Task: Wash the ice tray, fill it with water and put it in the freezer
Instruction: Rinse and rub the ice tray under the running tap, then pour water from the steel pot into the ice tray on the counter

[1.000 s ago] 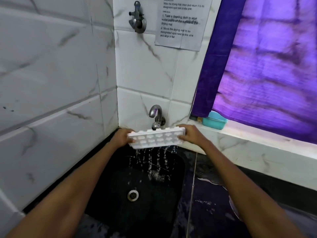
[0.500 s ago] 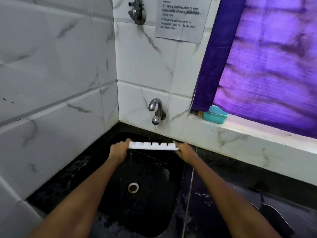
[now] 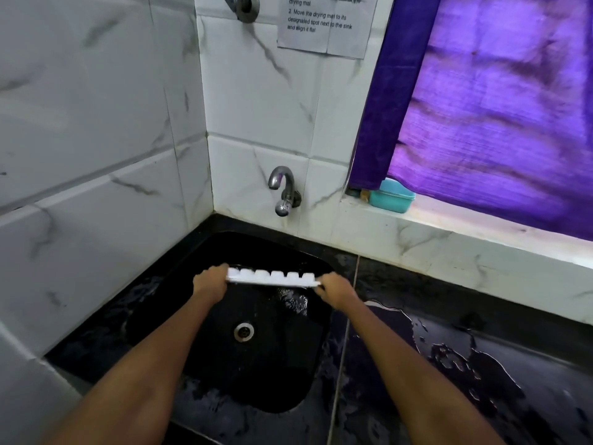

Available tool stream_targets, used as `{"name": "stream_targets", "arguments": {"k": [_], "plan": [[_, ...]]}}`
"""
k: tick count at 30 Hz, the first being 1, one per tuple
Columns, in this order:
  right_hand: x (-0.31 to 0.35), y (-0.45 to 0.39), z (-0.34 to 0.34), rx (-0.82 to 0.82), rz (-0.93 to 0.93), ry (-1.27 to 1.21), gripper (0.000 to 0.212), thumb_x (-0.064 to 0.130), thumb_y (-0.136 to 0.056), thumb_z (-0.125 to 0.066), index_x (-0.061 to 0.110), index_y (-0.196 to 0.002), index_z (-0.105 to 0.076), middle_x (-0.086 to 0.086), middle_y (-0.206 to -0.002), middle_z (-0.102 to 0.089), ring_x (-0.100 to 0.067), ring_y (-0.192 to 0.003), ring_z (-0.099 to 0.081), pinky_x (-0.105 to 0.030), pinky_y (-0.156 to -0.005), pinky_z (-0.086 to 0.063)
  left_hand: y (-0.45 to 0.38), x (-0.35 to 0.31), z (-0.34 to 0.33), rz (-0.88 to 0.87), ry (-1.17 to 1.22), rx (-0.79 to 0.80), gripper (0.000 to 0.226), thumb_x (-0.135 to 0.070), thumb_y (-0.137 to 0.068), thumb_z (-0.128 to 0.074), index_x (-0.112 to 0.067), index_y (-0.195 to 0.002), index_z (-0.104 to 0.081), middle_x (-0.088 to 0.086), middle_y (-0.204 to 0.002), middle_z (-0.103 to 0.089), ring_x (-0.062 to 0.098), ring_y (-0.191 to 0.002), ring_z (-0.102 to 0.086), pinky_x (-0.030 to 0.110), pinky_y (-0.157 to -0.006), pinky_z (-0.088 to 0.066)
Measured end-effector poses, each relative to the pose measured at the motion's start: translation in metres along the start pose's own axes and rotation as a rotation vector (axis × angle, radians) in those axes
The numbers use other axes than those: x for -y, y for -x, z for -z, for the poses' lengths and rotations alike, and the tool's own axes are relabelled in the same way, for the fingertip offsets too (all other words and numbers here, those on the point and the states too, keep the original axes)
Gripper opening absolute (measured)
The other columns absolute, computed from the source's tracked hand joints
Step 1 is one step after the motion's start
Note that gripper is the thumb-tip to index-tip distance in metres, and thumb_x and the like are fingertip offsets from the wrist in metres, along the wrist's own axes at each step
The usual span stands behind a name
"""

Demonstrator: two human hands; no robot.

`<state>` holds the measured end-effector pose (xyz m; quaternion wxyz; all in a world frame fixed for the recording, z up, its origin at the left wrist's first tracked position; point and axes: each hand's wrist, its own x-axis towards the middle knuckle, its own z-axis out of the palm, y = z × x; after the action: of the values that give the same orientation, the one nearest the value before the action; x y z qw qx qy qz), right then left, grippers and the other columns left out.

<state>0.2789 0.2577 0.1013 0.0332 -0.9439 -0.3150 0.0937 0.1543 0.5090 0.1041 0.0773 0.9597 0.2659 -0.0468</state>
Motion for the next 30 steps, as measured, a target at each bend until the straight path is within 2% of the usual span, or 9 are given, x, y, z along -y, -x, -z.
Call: {"name": "stream_targets", "arguments": {"k": [3,7,9,13,16,19,23,26,30], "plan": [[0.006,-0.008,0.047,-0.279,0.022,-0.055,0.032,0.015,-0.089,-0.047,0.006,-0.117,-0.059,-0.02,-0.116,-0.063,-0.035,-0.107,-0.059,-0.038,-0.086,-0.046,-0.009,-0.01,0.037,0.003,0.142,-0.209,0.053,-0.003,-0.091,-0.044,-0.015,-0.142,-0.037,0.019,-0.131,-0.055,0.037,-0.119,-0.055,0.042,-0.096,-0.045],[0.006,-0.01,0.077,-0.809,0.037,-0.48,0.049,-0.006,-0.082,-0.05,0.0,-0.13,-0.049,-0.02,-0.132,-0.054,-0.029,-0.12,-0.053,-0.031,-0.102,-0.039,-0.002,-0.039,0.063,-0.03,0.416,-0.54,0.059,0.009,-0.085,-0.041,-0.013,-0.14,-0.039,0.018,-0.117,-0.062,0.038,-0.105,-0.061,0.046,-0.081,-0.048],[-0.001,-0.007,0.061,-0.74,-0.043,-0.536,0.047,-0.005,-0.082,-0.048,0.001,-0.128,-0.052,-0.019,-0.132,-0.055,-0.028,-0.122,-0.052,-0.031,-0.105,-0.037,0.004,-0.046,0.049,-0.033,0.396,-0.499,0.055,0.007,-0.087,-0.04,-0.013,-0.138,-0.04,0.018,-0.118,-0.061,0.038,-0.106,-0.06,0.046,-0.082,-0.048],[-0.032,0.033,0.011,-0.234,-0.131,-0.336,0.025,0.024,-0.085,-0.062,0.002,-0.093,-0.068,-0.022,-0.097,-0.068,-0.034,-0.094,-0.063,-0.036,-0.076,-0.047,0.015,-0.043,-0.005,-0.08,0.356,-0.195,0.033,0.001,-0.09,-0.046,-0.003,-0.119,-0.06,0.022,-0.116,-0.064,0.037,-0.109,-0.061,0.039,-0.089,-0.048],[-0.061,0.073,0.002,-0.306,-0.143,-0.419,0.036,0.031,-0.083,-0.066,-0.001,-0.067,-0.059,-0.021,-0.062,-0.054,-0.028,-0.061,-0.051,-0.036,-0.06,-0.036,0.024,-0.061,-0.024,-0.15,0.538,-0.182,0.022,-0.007,-0.086,-0.063,0.004,-0.105,-0.068,0.024,-0.103,-0.069,0.035,-0.1,-0.065,0.038,-0.086,-0.048],[-0.103,0.109,0.013,-0.448,-0.275,-0.586,0.042,0.028,-0.081,-0.069,0.005,-0.053,-0.047,-0.003,-0.048,-0.036,-0.016,-0.053,-0.034,-0.031,-0.055,-0.025,0.032,-0.104,-0.027,-0.163,0.721,-0.137,0.024,-0.023,-0.082,-0.074,-0.001,-0.088,-0.065,0.018,-0.081,-0.063,0.027,-0.08,-0.062,0.042,-0.077,-0.051],[-0.161,0.165,0.01,-0.579,-0.483,-0.698,0.041,0.027,-0.085,-0.064,0.009,-0.058,-0.04,-0.004,-0.055,-0.033,-0.017,-0.059,-0.03,-0.031,-0.057,-0.022,0.059,-0.181,-0.046,-0.109,1.055,-0.001,0.033,-0.026,-0.078,-0.077,0.0,-0.095,-0.065,0.009,-0.074,-0.062,0.021,-0.069,-0.061,0.034,-0.064,-0.057],[-0.197,0.213,-0.004,-0.559,-0.61,-0.722,0.041,0.027,-0.085,-0.063,0.012,-0.056,-0.039,-0.004,-0.056,-0.034,-0.015,-0.057,-0.031,-0.031,-0.056,-0.024,0.089,-0.227,-0.071,-0.11,1.144,0.162,0.022,-0.021,-0.081,-0.075,-0.006,-0.086,-0.06,0.001,-0.068,-0.058,0.015,-0.062,-0.058,0.021,-0.042,-0.053],[-0.227,0.269,-0.032,-0.473,-0.724,-0.721,0.043,0.024,-0.085,-0.065,0.01,-0.051,-0.043,-0.01,-0.059,-0.041,-0.018,-0.06,-0.041,-0.025,-0.063,-0.028,0.124,-0.258,-0.105,-0.064,1.238,0.39,0.018,-0.01,-0.085,-0.069,-0.012,-0.073,-0.056,0.005,-0.074,-0.059,0.017,-0.064,-0.058,0.017,-0.036,-0.052]]}}
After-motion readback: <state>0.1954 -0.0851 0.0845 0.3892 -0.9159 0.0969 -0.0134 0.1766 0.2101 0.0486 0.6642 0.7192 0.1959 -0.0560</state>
